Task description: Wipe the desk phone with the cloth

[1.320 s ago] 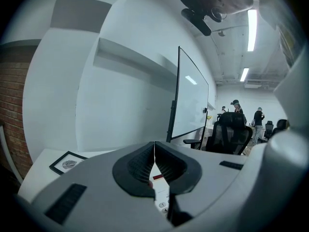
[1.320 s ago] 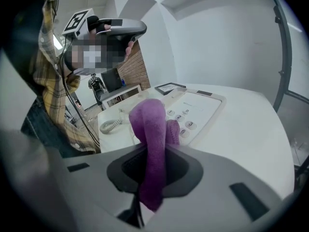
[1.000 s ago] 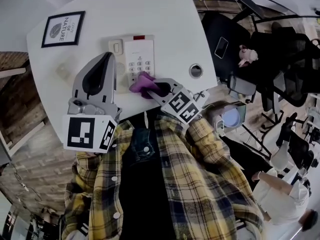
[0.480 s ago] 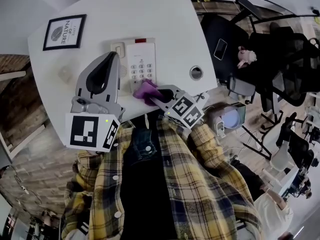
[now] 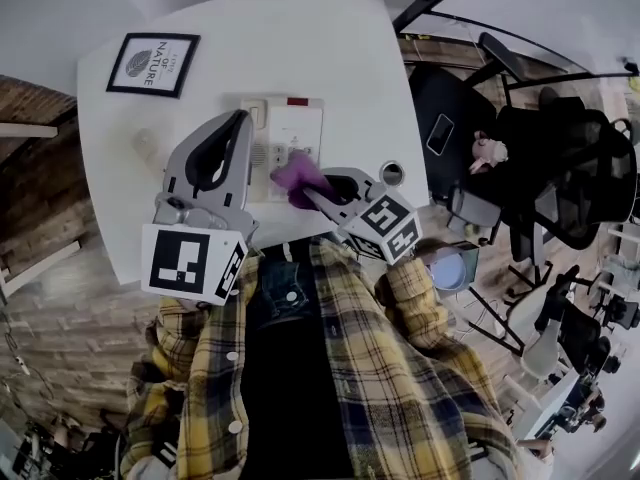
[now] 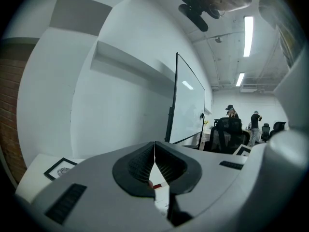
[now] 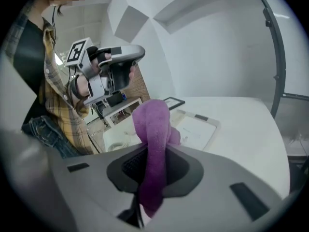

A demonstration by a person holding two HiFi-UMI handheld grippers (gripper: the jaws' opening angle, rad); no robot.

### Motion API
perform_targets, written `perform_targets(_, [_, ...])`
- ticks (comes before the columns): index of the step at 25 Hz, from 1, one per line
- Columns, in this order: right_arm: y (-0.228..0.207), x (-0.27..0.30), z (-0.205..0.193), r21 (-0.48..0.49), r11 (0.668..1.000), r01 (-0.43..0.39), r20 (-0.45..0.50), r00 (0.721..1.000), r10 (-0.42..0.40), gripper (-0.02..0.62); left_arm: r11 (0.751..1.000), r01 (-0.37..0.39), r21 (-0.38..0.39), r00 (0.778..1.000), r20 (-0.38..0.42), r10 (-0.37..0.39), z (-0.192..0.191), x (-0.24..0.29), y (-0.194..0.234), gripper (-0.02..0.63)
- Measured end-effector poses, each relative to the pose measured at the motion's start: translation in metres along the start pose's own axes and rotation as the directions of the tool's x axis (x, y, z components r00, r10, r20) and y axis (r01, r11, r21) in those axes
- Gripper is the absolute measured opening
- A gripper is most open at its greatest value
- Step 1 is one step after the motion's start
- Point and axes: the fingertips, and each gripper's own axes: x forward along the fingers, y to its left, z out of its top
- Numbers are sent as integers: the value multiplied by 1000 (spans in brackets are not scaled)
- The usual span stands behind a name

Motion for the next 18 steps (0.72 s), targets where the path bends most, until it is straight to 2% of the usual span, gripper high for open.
perform_targets(4, [-3, -13, 51, -70, 998, 0, 97, 995, 7, 67, 1000, -29, 9, 999, 23, 28, 11, -5, 2, 17])
perform_targets(8, [-1, -20, 106, -162, 987, -1, 201, 979, 34, 67, 996, -83, 19, 996, 46, 82, 18, -13, 13, 17])
perform_targets(11, [2, -26, 144, -210, 978, -9, 279, 958, 68, 67, 992, -125, 22, 990, 66, 123, 23, -19, 20, 17])
perform_targets(18, [14, -45, 211, -249, 969, 9, 425, 900, 101, 67, 983, -184, 23, 980, 83, 181, 31, -28, 26, 17])
